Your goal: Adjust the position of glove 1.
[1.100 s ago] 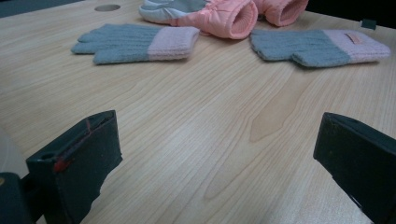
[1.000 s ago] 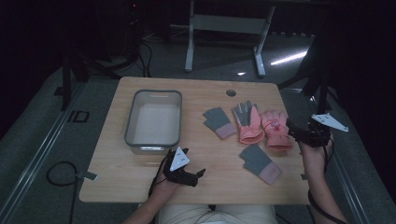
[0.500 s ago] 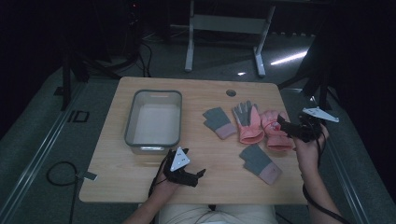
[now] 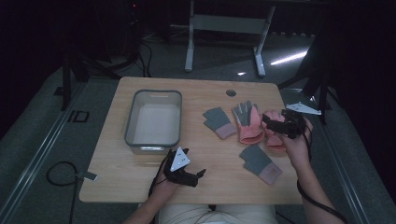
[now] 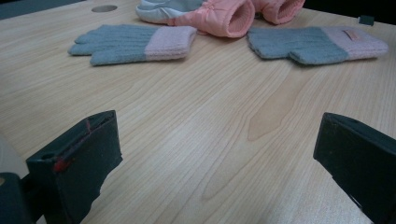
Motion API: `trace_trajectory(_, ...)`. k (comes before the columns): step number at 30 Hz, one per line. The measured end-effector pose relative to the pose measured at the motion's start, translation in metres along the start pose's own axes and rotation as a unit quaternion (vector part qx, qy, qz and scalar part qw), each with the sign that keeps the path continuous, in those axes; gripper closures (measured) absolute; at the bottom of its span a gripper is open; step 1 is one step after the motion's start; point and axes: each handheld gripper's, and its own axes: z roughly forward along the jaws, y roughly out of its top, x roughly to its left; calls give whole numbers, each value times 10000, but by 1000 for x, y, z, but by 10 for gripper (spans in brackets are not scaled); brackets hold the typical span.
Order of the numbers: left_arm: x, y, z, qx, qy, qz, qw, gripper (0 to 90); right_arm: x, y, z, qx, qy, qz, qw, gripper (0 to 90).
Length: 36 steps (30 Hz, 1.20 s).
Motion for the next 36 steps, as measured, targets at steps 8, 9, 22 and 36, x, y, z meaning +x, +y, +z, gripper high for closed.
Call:
trace_trajectory(8,-1,0,0,-3,5,33,10000,4,21,6,17,-19,369,-254,9990,186)
trace_trajectory(9,-1,0,0,-4,3,33,10000,4,24,6,19,-24,443,-275,9986,201)
trace_trajectory(22,-1,0,0,-18,-17,34,10000,4,58,7,57,226,889,-541,9943,322)
trace_trajectory(36,-1,0,-1,-35,-25,35,10000,4,78,-1,102,892,1063,-774,9873,426)
